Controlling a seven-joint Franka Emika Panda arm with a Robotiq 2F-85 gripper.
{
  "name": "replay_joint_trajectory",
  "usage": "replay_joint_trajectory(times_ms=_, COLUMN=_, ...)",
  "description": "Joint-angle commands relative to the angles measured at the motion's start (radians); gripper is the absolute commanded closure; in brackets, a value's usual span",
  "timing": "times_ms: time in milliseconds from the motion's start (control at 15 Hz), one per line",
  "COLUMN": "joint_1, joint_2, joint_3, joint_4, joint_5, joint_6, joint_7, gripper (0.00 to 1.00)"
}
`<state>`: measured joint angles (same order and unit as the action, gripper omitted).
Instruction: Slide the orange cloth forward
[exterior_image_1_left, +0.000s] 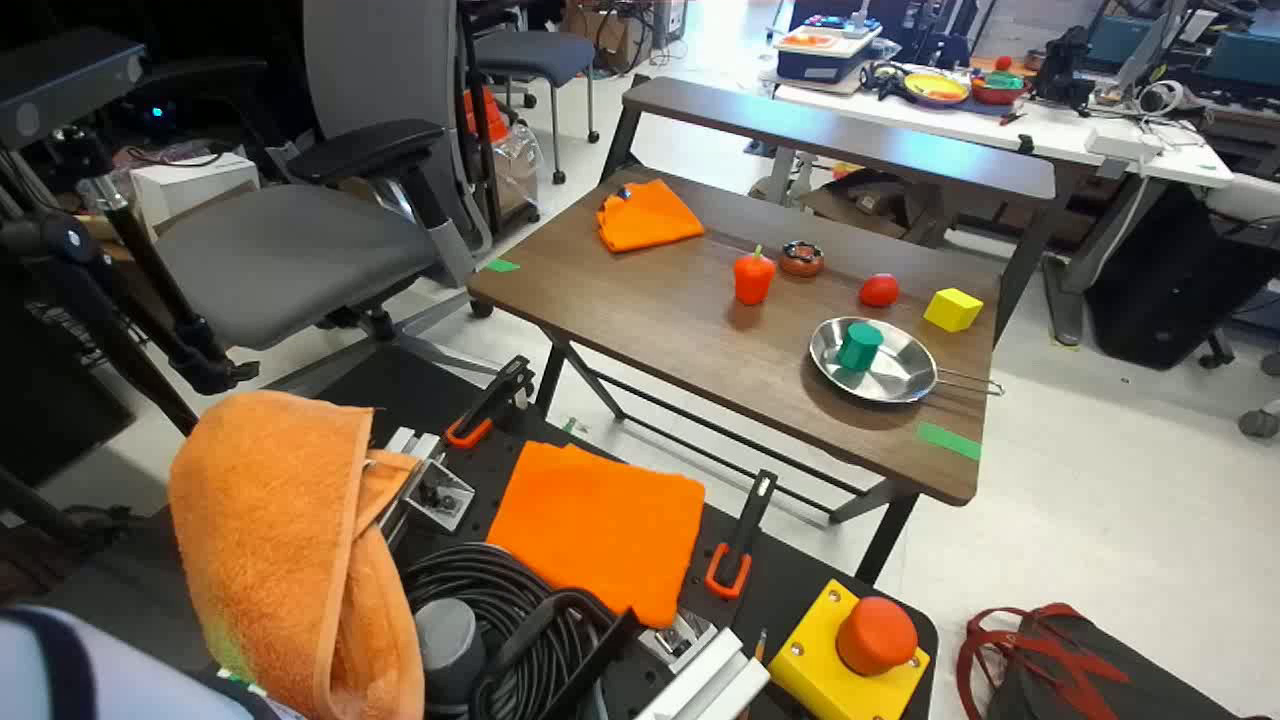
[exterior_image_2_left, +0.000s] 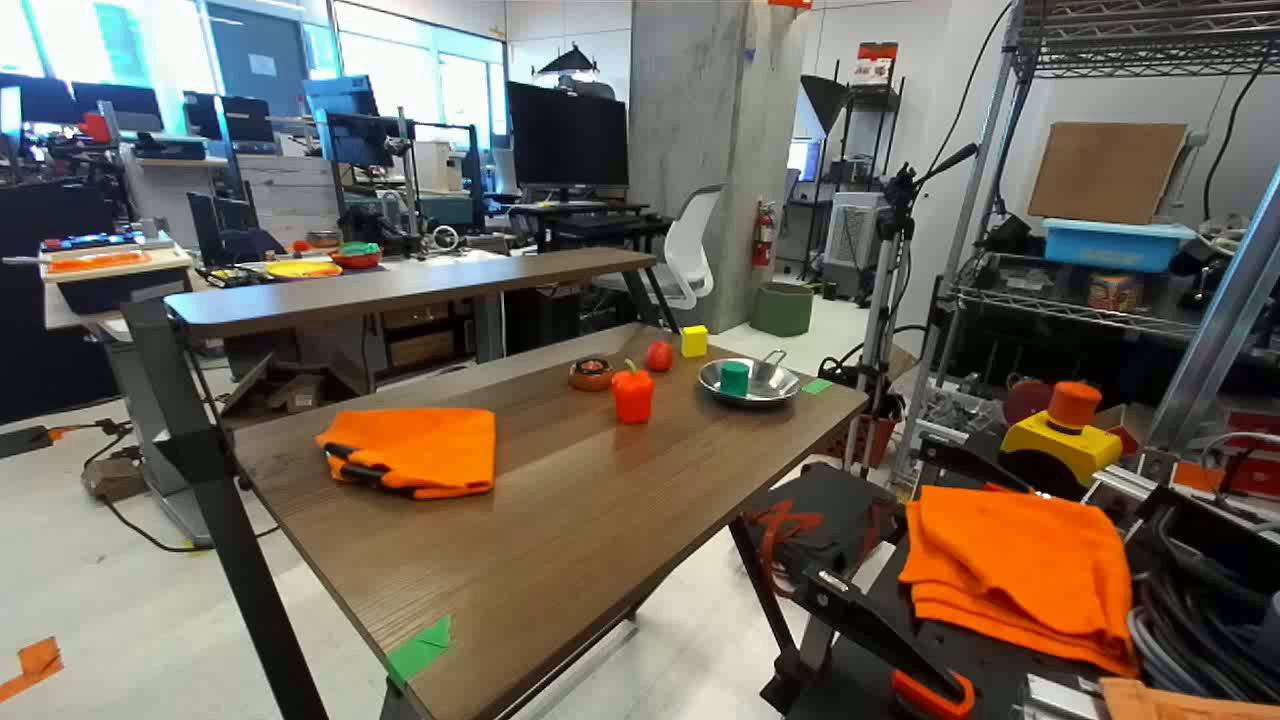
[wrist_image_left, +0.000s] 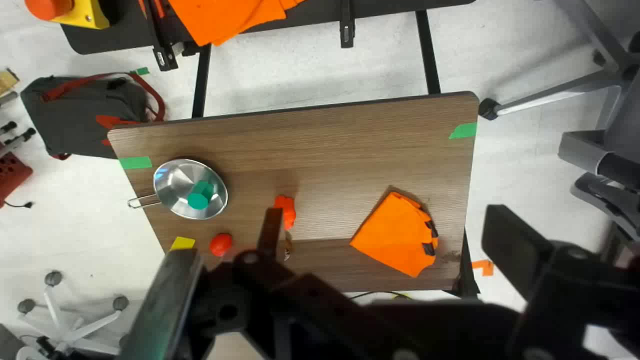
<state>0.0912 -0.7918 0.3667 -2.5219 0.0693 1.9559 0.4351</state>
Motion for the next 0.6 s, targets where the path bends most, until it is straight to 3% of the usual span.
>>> replay_joint_trajectory(times_ms=0, joint_1=0.009, joint_2=0.003, joint_3=-0.008, joint_4=0.003, joint_5=-0.007, joint_6=-0.002, joint_7=0.006, gripper=0.00)
replay_joint_trajectory(times_ms=333, joint_1=0.009, joint_2=0.003, joint_3=-0.008, joint_4=0.003, joint_5=-0.007, joint_6=-0.002, joint_7=0.006, gripper=0.00)
replay_joint_trajectory(times_ms=533, joint_1=-0.050, joint_2=0.104, joint_3=0.001, joint_4=0.068, joint_5=-0.019, joint_6=0.059, joint_7=0.060, gripper=0.00)
